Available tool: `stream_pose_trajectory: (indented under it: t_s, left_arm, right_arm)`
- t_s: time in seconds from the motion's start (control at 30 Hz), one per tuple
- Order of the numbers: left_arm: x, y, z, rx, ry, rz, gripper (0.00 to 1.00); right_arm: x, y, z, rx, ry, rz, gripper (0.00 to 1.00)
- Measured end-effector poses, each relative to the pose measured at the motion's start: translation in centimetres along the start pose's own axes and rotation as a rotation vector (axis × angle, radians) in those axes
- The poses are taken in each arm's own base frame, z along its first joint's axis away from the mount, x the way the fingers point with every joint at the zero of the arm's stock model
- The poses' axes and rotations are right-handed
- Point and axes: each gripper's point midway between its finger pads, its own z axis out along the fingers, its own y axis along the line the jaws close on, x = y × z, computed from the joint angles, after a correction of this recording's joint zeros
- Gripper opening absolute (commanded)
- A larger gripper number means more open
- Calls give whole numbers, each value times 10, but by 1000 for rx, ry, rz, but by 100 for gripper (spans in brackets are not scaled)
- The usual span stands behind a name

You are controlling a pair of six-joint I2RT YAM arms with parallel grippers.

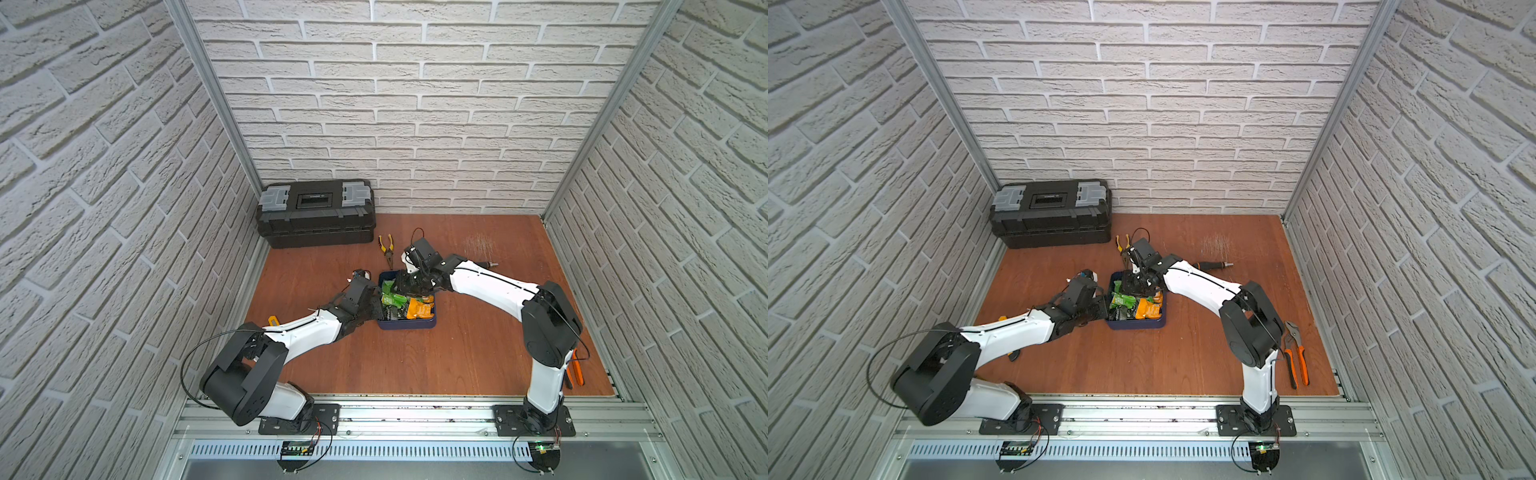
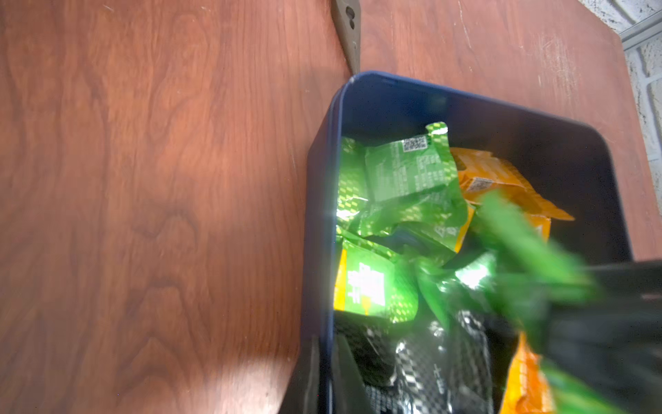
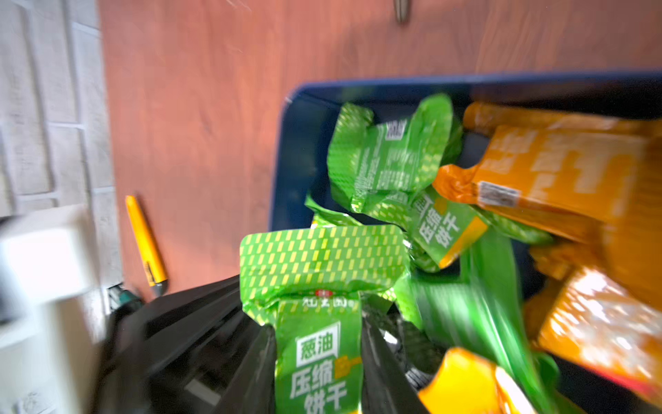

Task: Take the cookies out of the storage box
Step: Adjust the storage box at the center of the board, then place the cookie at the center of the board.

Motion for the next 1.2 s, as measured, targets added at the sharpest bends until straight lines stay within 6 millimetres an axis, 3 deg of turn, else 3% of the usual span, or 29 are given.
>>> stream_pose_trajectory:
  t_s: [0.2,0.43,0.6,0.77,0.97,1.2]
  left_arm:
    - [0,1,0,-7,-2,0,0]
    - [0,2,-1,-9,-3,0,0]
    - [0,2,-1,-13,-3,2,0]
    - [0,4,-2,-19,-4,6,0]
    - [0,5,-3,-25,-4,9,0]
    - [1,7,-5,-36,0,10,0]
  right_arm:
    - [-11,8,-29,-13,-75,-12,22]
    - [-5,-16,-57,58,-118,-19,22]
    - [-3,-48,-98,134,-176,-11,22]
    - [3,-100,-133,267,-223,29,22]
    - [29,-159,-135,462,-160,38,22]
    - [46,-193,-130,578,-93,13,22]
